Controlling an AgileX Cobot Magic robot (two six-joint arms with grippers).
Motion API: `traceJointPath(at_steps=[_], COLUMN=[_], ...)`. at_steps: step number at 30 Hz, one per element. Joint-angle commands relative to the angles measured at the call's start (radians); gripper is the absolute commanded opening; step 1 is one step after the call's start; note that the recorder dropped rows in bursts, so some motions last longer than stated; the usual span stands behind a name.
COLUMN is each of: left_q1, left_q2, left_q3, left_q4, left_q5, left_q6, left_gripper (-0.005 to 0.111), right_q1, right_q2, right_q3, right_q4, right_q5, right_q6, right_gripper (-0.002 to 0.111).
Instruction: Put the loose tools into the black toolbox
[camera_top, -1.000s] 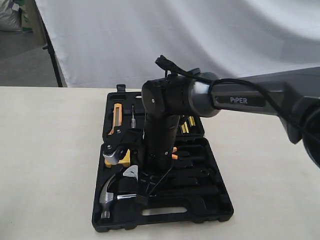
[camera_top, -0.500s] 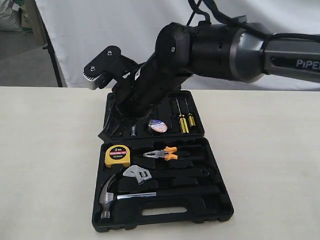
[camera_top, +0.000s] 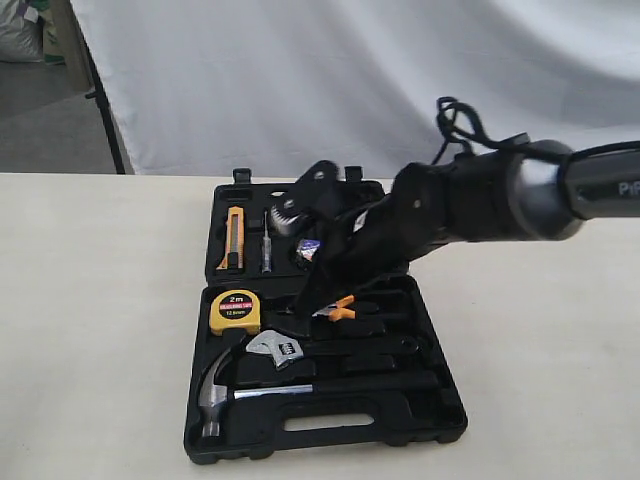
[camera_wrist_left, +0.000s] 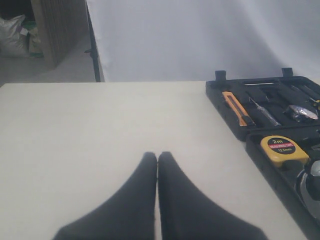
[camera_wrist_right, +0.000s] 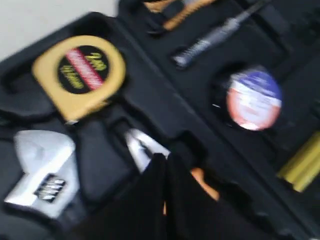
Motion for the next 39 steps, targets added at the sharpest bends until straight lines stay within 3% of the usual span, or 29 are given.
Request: traceJointPath(at_steps=[1, 6, 13, 31, 39], left_q1=[0.002, 0.002, 0.002, 0.002, 0.002], left_q2=[-0.003, -0.003, -0.003, -0.003, -0.003], left_q3=[0.002, 0.002, 0.002, 0.002, 0.002], left_q4=[-0.008, -0.008, -0.008, -0.008, -0.008], left_q5=[-0.001, -0.001, -0.001, -0.001, -0.001], left_q6=[0.0, 0.0, 0.0, 0.0, 0.0], left_gripper=[0.001, 0.001, 0.001, 0.001, 0.001], right_q1=[-0.138, -0.232, -0.283, -0.279, -0.174], right_q2=[-0.008, -0.006, -0.006, 0.072, 0.035], right_q3=[0.003, 0.051, 0.121, 0.185, 0.185], right_q4=[-0.013, -0.013, -0.024, -0.027, -0.027], right_q5=[-0.015, -0.014, -0.048, -0.056, -0.049], right_q6=[0.074, 0.065, 0.059, -0.041, -0.049], right_gripper=[-0.001, -0.001, -0.001, -0.001, -0.001])
